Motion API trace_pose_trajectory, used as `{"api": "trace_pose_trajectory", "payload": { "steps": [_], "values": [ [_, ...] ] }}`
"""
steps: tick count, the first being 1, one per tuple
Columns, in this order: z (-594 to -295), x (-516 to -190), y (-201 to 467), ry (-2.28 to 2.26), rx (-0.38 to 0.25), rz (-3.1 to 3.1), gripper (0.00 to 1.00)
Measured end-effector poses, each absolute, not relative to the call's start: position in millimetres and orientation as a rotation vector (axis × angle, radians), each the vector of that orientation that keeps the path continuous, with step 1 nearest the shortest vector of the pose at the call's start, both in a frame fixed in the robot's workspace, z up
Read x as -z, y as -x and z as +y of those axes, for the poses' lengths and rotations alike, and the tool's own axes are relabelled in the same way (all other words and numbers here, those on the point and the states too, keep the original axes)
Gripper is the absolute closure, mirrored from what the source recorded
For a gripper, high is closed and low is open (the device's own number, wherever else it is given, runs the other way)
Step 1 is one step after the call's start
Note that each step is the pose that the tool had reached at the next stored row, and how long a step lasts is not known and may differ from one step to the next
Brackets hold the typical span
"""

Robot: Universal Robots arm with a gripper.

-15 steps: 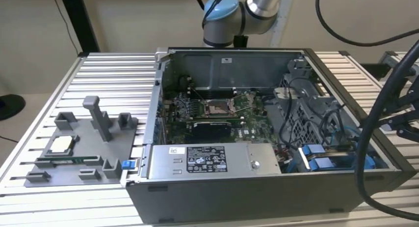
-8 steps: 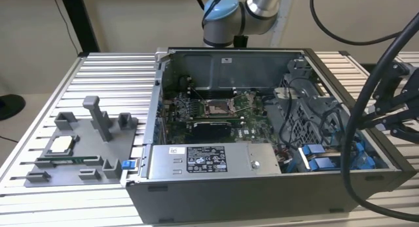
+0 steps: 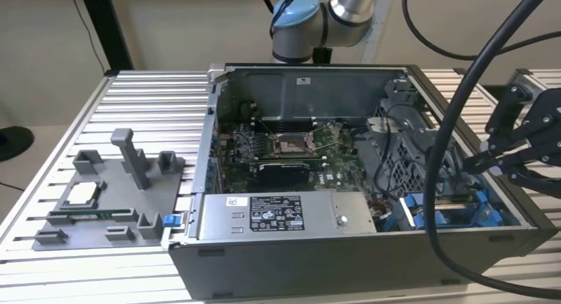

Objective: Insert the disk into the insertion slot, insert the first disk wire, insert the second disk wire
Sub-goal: 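Insert the second disk wire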

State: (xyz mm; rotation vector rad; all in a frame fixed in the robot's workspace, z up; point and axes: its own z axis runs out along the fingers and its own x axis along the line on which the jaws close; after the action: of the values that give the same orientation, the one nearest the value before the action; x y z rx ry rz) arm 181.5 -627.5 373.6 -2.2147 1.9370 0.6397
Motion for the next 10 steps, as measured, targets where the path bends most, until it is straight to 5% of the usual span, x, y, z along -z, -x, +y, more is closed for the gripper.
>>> {"api": "trace_pose_trajectory", "payload": {
  "steps": [10],
  "values": [
    [-626.1,-373.3,-168.2,2.24,-0.598,1.969,1.0]
  ]
}}
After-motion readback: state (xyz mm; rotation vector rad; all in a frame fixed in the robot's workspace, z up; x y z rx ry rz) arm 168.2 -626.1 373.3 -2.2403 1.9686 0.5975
